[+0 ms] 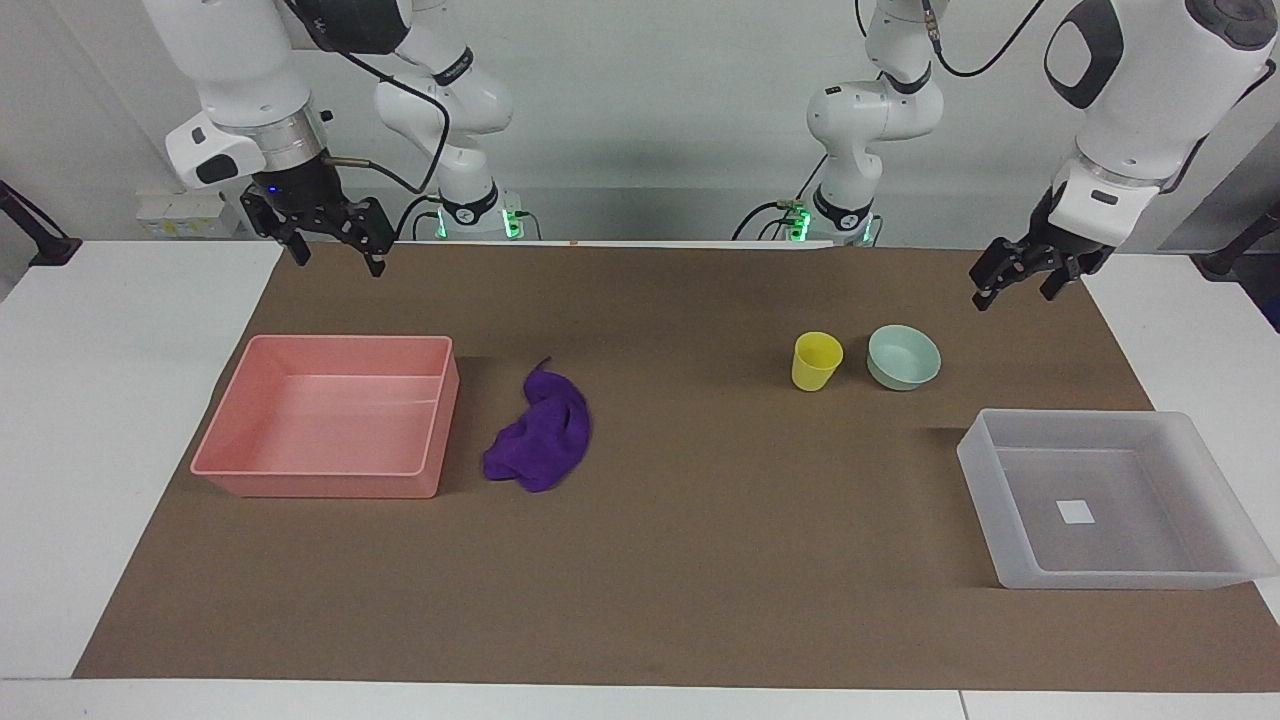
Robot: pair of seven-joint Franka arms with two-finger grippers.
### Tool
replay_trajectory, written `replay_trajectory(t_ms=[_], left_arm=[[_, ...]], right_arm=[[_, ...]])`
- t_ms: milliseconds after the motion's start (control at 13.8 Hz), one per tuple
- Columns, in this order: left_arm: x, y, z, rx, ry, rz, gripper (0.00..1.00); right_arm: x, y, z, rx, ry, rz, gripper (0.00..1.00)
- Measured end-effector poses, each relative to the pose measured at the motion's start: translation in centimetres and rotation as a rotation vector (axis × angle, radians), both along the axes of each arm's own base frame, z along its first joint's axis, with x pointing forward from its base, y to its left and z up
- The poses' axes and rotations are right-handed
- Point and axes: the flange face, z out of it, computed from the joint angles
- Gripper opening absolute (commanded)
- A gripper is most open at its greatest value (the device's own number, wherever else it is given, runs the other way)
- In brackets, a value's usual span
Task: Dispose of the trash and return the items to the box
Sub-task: 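Move the right gripper out of the pink box toward the purple cloth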
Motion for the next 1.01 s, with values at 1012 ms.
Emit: replay_trajectory(t_ms=[1012], left_arm=[[0.6,-0.5,-1.2,-0.003,0.017,-0.010,1.00]], right_arm=[[1.0,-0.3,-2.1,0.001,-0.025,-0.003,1.00]])
